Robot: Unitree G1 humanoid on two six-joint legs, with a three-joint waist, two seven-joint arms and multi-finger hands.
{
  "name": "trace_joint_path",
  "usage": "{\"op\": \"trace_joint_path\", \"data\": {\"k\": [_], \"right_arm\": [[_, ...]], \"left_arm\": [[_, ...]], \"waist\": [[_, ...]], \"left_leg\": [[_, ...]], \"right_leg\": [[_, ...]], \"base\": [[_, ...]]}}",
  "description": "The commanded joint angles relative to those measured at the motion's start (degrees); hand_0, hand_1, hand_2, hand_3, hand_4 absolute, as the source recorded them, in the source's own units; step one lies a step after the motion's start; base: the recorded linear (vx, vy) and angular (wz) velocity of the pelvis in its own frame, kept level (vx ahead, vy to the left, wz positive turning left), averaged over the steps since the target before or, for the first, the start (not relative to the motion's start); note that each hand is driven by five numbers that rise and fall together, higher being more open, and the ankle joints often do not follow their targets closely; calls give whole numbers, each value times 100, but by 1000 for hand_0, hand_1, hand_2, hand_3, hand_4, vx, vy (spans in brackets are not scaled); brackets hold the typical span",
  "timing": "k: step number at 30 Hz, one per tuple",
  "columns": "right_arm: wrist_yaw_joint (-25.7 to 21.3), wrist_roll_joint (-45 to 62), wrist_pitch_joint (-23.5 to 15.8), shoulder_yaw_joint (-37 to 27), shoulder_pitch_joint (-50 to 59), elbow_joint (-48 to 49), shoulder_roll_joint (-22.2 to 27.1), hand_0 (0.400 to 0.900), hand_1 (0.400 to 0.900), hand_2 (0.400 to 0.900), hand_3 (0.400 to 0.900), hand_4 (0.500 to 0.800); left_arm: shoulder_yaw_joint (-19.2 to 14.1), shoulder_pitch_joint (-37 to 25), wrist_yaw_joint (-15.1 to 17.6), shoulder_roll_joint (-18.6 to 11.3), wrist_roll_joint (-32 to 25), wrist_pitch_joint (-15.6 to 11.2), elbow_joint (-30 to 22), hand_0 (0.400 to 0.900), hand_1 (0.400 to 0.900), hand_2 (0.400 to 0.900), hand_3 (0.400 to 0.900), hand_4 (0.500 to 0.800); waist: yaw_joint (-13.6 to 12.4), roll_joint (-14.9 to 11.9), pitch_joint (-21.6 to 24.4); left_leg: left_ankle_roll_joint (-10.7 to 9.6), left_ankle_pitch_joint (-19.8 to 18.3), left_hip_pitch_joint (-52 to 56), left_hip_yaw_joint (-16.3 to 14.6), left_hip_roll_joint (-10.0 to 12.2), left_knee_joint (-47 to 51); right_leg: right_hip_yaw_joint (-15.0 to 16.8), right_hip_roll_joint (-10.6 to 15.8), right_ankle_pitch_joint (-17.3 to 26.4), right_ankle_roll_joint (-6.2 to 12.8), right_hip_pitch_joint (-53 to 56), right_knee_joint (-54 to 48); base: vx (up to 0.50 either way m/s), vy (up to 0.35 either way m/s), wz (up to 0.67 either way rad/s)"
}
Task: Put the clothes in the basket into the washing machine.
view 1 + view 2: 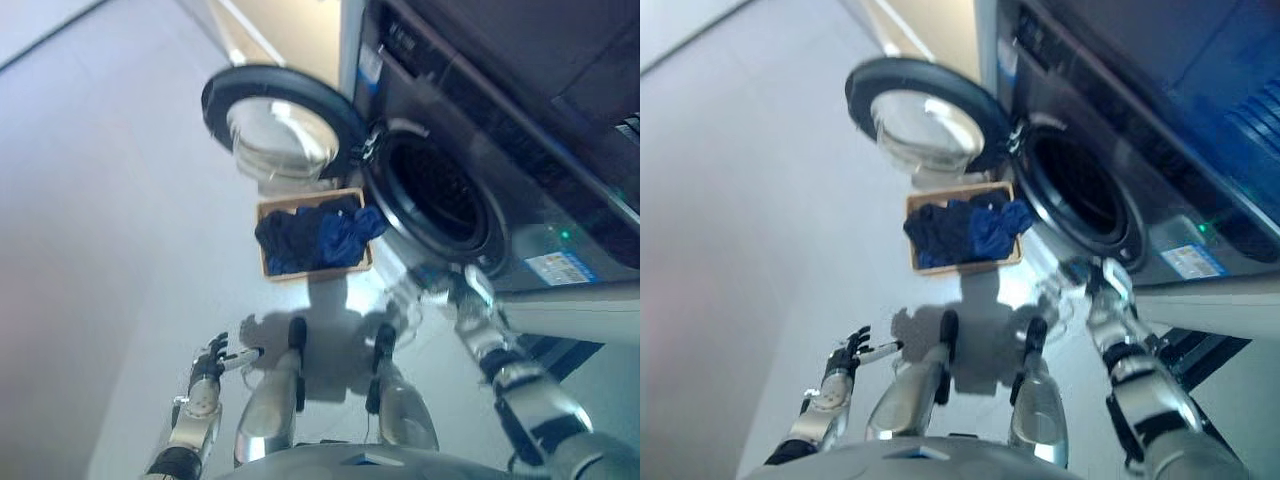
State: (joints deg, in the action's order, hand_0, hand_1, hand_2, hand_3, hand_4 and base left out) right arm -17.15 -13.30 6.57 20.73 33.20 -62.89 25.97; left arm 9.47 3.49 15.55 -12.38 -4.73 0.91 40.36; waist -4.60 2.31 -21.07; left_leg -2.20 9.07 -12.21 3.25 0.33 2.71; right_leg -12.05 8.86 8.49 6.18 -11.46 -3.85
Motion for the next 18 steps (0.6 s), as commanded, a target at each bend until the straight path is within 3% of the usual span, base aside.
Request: {"op": "trace_joint_path", "data": {"k": [1,5,8,11,18], "right_arm": [[-408,-1366,-112,874,1461,187,583,900,900,900,900,800],[-477,-1981,-14,1429,2203,64,881,900,900,900,900,800],[-433,-2933,207,2230,2992,-269,1201,900,900,900,900,800],[-412,-3470,383,2687,3396,-508,1308,900,900,900,900,800],[-453,-3879,669,3022,3966,-968,1410,900,900,900,900,800]], "left_arm": [[390,8,84,-419,-165,-372,-669,900,900,900,900,800],[582,-128,151,-505,-283,-423,-836,900,900,900,900,800],[815,-301,237,-535,-396,-444,-946,900,900,900,900,800],[976,-410,278,-578,-466,-474,-1175,900,900,900,900,800],[1261,-671,360,-616,-547,-536,-1646,900,900,900,900,800]], "waist": [[-340,-257,-372],[-465,-268,-603],[-630,-249,-871],[-693,-217,-872],[-802,-42,-872]], "left_leg": [[-17,-522,-423,273,-94,-567],[-35,-477,-862,429,-143,-793],[-42,-500,-1255,612,-222,-1048],[-36,-526,-1696,704,-302,-1257],[3,-638,-2580,825,-505,-1755]], "right_leg": [[-125,218,-238,237,-565,964],[-236,283,-251,224,-923,1164],[-411,389,-337,216,-1226,1448],[-503,464,-390,220,-1610,1654],[-518,641,-550,201,-2418,2166]], "base": [[-82,8,17],[-95,-15,26],[-77,-25,38],[-42,7,26],[-41,48,15]]}}
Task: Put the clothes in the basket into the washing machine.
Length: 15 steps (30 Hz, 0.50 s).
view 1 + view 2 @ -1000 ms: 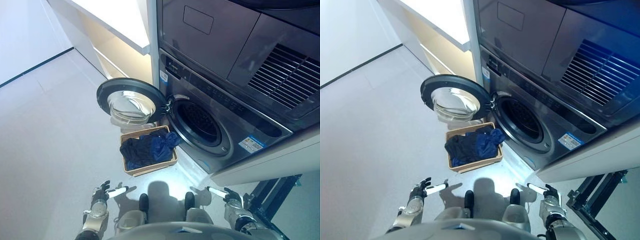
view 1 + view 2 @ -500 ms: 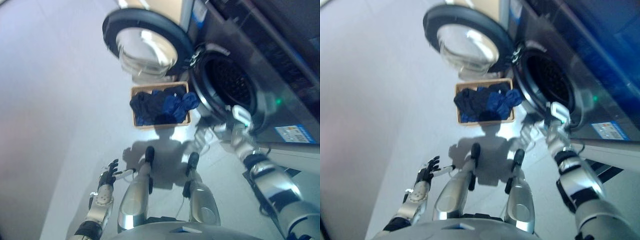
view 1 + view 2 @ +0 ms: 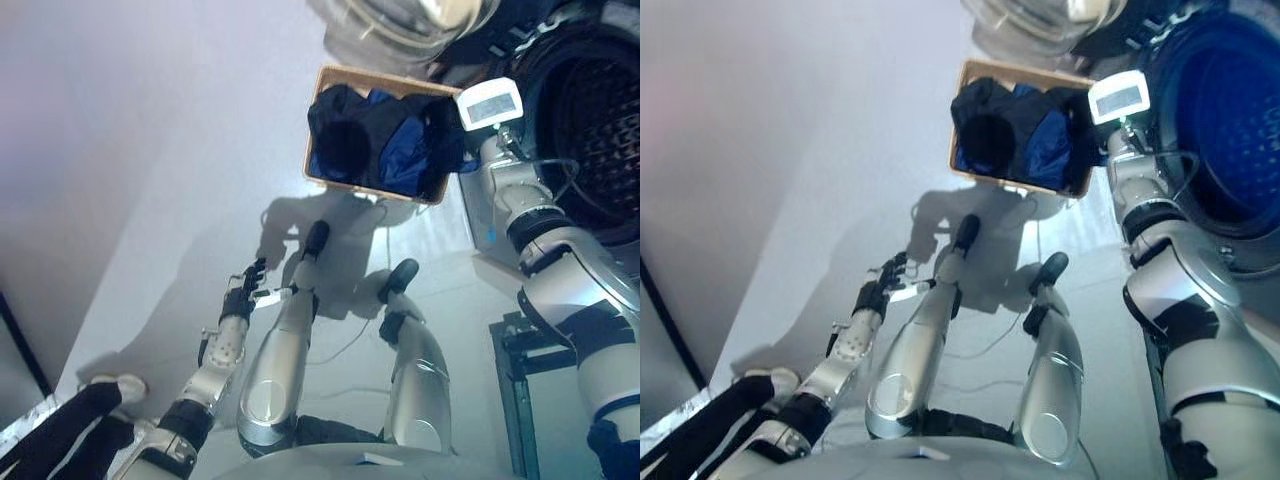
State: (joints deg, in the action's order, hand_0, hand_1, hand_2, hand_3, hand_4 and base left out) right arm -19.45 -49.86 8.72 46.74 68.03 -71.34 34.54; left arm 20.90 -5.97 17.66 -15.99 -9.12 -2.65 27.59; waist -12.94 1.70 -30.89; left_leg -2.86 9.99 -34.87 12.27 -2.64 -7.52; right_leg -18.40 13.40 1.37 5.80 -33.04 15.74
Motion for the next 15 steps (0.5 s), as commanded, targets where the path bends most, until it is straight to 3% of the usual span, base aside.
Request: {"op": "trace_joint_path", "data": {"k": [1,5,15], "right_arm": [[-216,-252,463,453,541,-151,610,900,900,900,900,800],[-161,-361,515,595,769,-357,969,900,900,900,900,800],[-147,-332,543,986,1236,-462,1771,900,900,900,900,800]], "left_arm": [[134,240,145,-259,-127,-193,-420,900,900,900,900,800],[197,275,158,-281,-131,-260,-822,900,900,900,900,800],[215,397,136,-359,-193,-370,-1341,900,900,900,900,800]], "waist": [[21,45,110],[-58,225,110],[-238,526,110]], "left_leg": [[77,-758,-456,-70,-249,-834],[99,-1122,-956,-29,-435,-1415],[110,-1075,-1782,53,-638,-1623]], "right_leg": [[127,204,125,234,-403,322],[204,406,-217,298,-872,959],[248,671,-433,304,-1799,1624]], "base": [[-49,77,9],[23,51,14],[1,23,12]]}}
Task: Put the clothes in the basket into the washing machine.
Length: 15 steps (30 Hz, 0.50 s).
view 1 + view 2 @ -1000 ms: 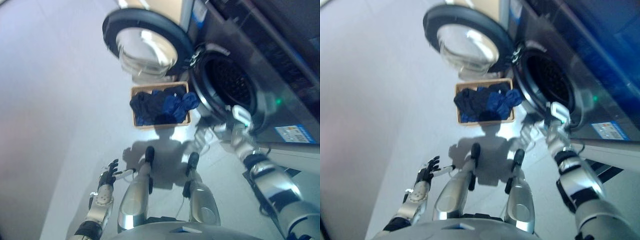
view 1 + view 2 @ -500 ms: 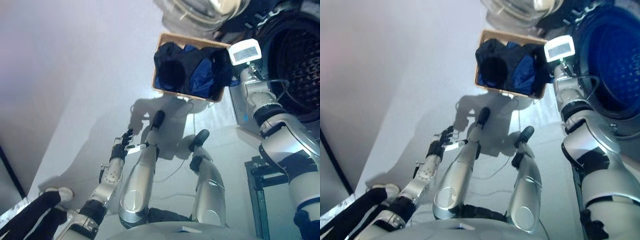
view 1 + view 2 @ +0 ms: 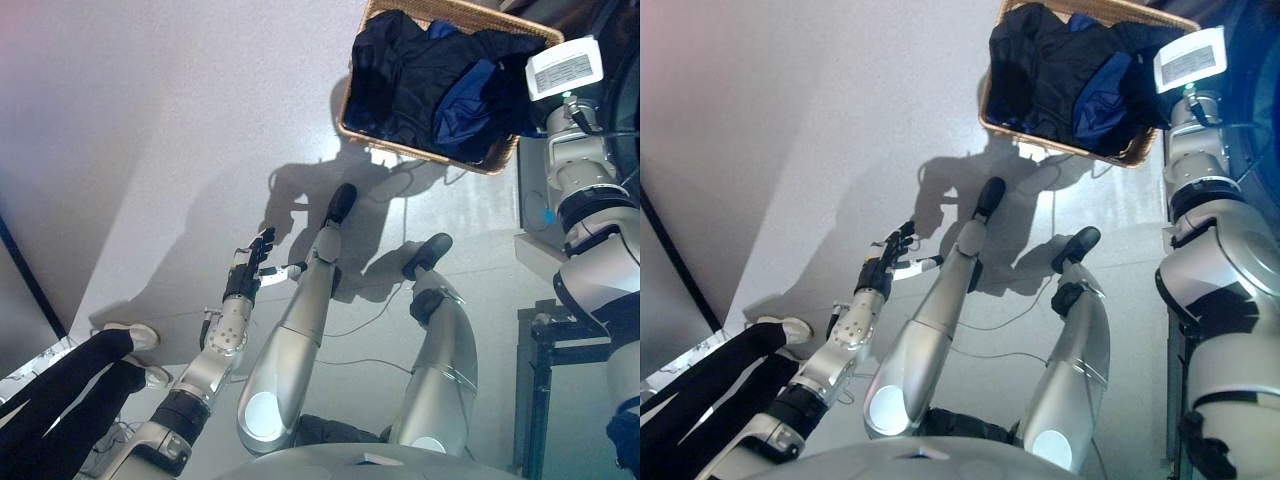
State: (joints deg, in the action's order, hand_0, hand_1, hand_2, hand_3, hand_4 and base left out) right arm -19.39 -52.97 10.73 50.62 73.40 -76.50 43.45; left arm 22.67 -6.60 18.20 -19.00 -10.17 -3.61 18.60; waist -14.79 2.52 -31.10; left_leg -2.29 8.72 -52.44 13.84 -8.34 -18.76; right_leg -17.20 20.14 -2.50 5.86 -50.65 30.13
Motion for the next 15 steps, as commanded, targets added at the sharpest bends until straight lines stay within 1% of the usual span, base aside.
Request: {"op": "trace_joint_path", "data": {"k": [1,9,15], "right_arm": [[-152,12,348,610,731,67,905,900,900,900,900,800],[102,-11,402,591,636,-70,960,900,900,900,900,800],[216,-22,479,587,579,-239,1033,900,900,900,900,800]], "left_arm": [[57,455,97,-41,-99,-271,-449,900,900,900,900,800],[62,373,177,29,-68,-290,-702,900,900,900,900,800],[61,353,196,39,-53,-304,-821,900,900,900,900,800]], "waist": [[-48,461,131],[-21,553,131],[4,565,131]], "left_leg": [[60,-956,-95,-89,-88,-543],[89,-978,-465,-56,-205,-710],[80,-961,-531,-59,-217,-683]], "right_leg": [[163,18,-61,299,-130,258],[272,112,-173,261,-544,551],[301,111,-151,246,-630,486]], "base": [[18,9,10],[16,5,7],[1,-3,2]]}}
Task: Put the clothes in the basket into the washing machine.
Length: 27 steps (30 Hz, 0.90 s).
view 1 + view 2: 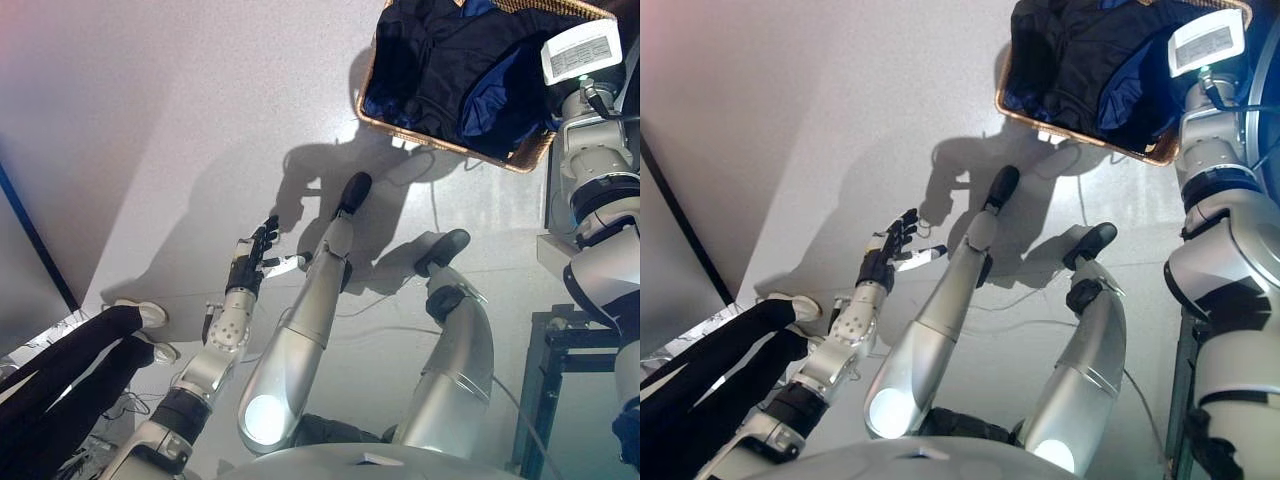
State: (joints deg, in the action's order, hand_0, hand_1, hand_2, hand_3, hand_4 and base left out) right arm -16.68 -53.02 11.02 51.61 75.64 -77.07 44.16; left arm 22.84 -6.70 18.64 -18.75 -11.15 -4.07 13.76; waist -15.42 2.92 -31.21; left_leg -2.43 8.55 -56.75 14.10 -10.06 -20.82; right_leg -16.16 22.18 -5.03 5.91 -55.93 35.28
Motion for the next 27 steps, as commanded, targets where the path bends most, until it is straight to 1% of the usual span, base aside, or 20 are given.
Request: {"op": "trace_joint_path", "data": {"k": [1,7,14,22,23,24,27], "right_arm": [[-34,-28,453,498,352,-195,973,900,900,900,900,800],[68,112,445,412,280,-155,975,900,900,900,900,800],[177,194,445,522,379,-52,797,900,900,900,900,800],[323,379,540,508,534,-103,307,900,900,900,900,800],[313,366,561,507,547,-120,246,629,629,629,629,638],[287,332,590,541,554,-135,208,400,400,400,400,500],[213,188,655,659,613,-94,132,400,400,400,400,500]], "left_arm": [[53,348,150,8,59,-257,-339,900,900,900,900,800],[11,266,193,5,61,-253,-329,900,900,900,900,800],[-99,147,287,-28,78,-212,-398,900,900,900,900,800],[-232,101,420,-57,75,-160,-582,900,900,900,900,800],[-243,99,422,-57,75,-153,-591,900,900,900,900,800],[-268,102,435,-67,80,-150,-595,900,900,900,900,800],[-318,105,478,-102,111,-144,-628,900,900,900,900,800]], "waist": [[72,520,142],[165,430,142],[301,285,142],[420,176,142],[427,168,142],[437,158,142],[476,134,142]], "left_leg": [[92,-942,-97,-92,-45,-466],[71,-905,-76,-120,-1,-361],[42,-899,-95,-142,55,-302],[5,-857,-218,-143,73,-245],[0,-847,-213,-147,82,-223],[-4,-841,-210,-145,94,-210],[-10,-834,-161,-166,127,-155]], "right_leg": [[202,-95,110,241,-92,-53],[233,-170,186,233,-68,-249],[239,-248,260,230,-66,-427],[207,-313,320,217,-143,-562],[199,-320,327,218,-143,-589],[203,-331,337,219,-145,-613],[220,-352,369,228,-116,-679]], "base": [[1,3,-4],[-1,-6,-6],[-11,-5,-5],[-3,-1,0],[0,0,0],[0,0,0],[-9,-2,-5]]}}
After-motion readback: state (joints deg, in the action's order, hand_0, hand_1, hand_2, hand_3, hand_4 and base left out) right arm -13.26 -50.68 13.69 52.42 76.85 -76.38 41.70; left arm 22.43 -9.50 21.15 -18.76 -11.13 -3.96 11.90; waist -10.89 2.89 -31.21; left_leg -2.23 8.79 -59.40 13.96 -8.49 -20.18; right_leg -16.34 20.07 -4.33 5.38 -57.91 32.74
